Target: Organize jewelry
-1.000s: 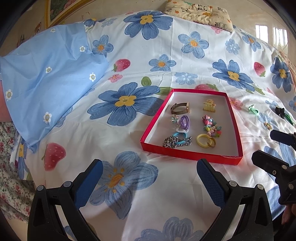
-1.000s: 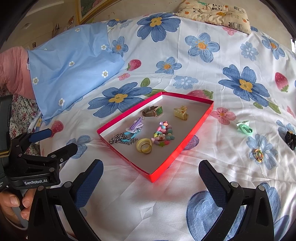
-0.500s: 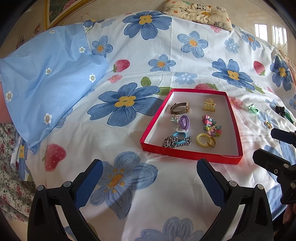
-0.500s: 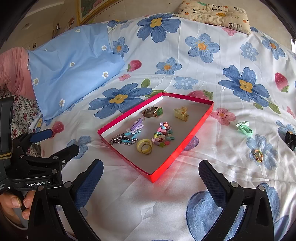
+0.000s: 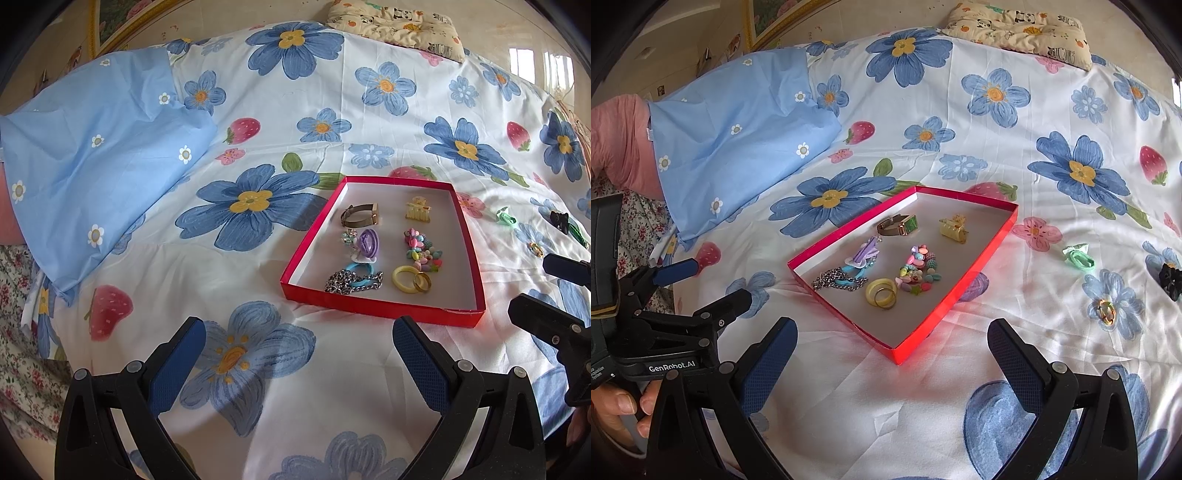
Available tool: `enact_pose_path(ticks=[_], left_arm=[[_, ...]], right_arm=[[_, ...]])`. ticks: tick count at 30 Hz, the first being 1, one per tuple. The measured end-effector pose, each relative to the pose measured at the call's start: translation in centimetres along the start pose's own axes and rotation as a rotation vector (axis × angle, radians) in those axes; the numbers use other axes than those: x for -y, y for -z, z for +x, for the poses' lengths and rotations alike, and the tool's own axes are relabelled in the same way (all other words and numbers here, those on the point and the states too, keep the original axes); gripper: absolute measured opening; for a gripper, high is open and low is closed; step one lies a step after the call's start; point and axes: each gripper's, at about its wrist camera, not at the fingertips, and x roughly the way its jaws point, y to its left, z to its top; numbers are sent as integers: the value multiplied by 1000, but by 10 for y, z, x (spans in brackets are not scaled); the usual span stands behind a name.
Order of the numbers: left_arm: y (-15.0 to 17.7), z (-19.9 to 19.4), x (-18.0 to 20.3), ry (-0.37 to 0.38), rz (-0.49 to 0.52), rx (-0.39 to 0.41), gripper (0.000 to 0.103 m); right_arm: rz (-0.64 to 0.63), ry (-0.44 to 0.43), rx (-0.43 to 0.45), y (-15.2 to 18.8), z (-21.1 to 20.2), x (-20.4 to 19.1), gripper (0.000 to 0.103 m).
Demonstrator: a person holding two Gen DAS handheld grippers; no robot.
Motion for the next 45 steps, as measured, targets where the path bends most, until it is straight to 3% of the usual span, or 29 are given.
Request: enact_pose_path(ticks=[45], left_arm=[[-9,21,10,21,21,-34,102]], right_arm=[[20,-18,-19,-1,10,8,103]])
